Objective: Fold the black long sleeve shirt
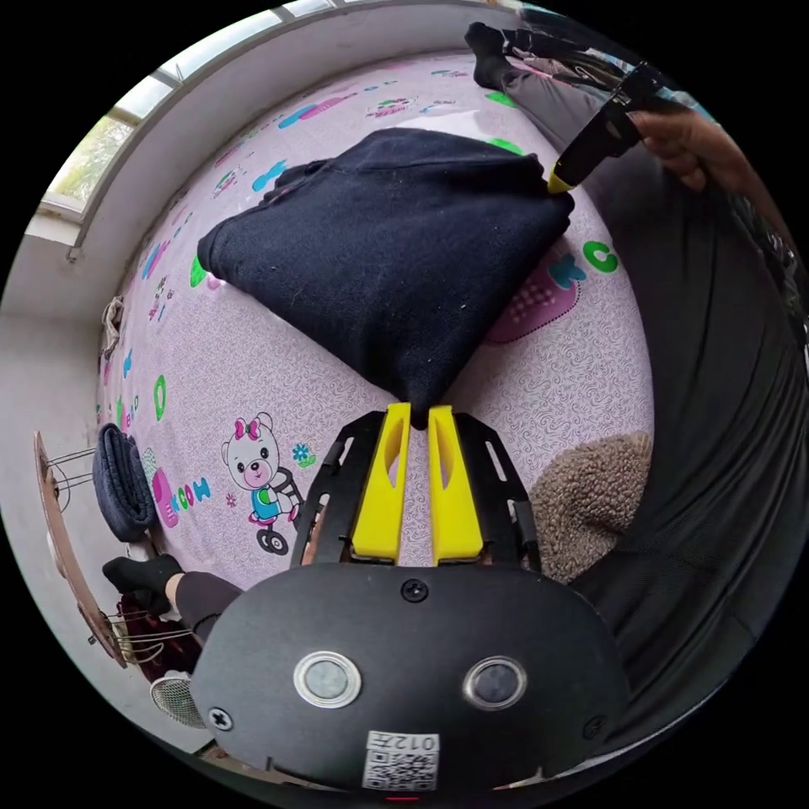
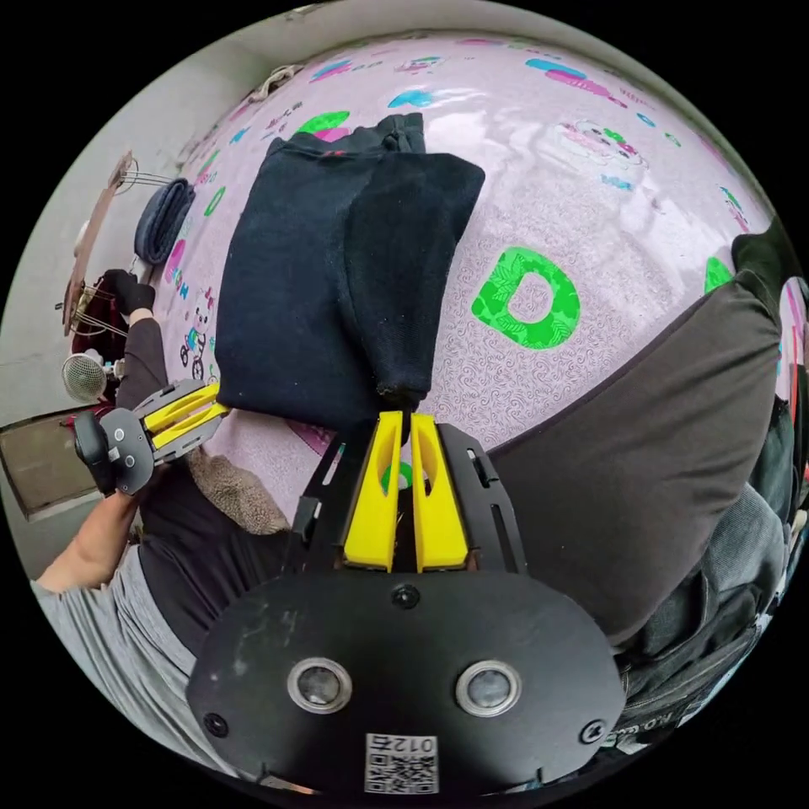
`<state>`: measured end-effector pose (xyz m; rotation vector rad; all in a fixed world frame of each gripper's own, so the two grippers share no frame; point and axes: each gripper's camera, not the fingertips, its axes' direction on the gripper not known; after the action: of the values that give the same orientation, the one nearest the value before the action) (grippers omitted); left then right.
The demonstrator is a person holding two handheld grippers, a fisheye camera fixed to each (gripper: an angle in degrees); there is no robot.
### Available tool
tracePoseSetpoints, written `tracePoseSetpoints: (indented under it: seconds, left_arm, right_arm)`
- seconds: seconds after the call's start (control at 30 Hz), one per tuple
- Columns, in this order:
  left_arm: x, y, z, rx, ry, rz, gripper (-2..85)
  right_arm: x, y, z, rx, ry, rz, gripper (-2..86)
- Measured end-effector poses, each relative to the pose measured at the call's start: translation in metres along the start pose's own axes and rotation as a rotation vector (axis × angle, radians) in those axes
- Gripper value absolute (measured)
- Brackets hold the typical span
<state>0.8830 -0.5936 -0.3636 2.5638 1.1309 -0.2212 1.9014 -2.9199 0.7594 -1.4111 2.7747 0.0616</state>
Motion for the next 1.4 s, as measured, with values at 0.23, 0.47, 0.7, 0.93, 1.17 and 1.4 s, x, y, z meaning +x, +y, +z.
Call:
tracePoseSetpoints:
  seconds: [0.23,0.47,0.7,0.93,1.17,1.4]
  left_arm:
    - [0.006,-0.003,0.031,0.033,0.047,-0.026,1.8]
    - [0.009,-0.015,0.057,0.013,0.073,-0.013,1.9]
    - [0.017,-0.016,0.069,0.015,0.049,-0.023,2.3]
    - [0.013,-0.002,0.071,0.057,0.070,-0.124,4.3]
    - [0.050,0.015,0.029,0.227,-0.221,0.005,6.9]
    - [0.062,-0.011,0.030,0.181,-0.317,0.185,4.0]
  right_arm:
    - [0.066,0.041,-0.064,0.141,-0.153,0.138,7.5]
    - [0.145,0.034,-0.075,0.238,-0.405,0.268,11.0]
    - [0.128,-0.007,-0.028,0.092,-0.238,0.114,0.7]
    - [0.153,0.034,-0.016,0.087,-0.254,0.156,3.0]
    - [0.182,0.144,-0.047,0.070,-0.338,0.118,8.0]
    - [0.188,0.195,-0.007,-0.037,-0.307,0.062,5.9]
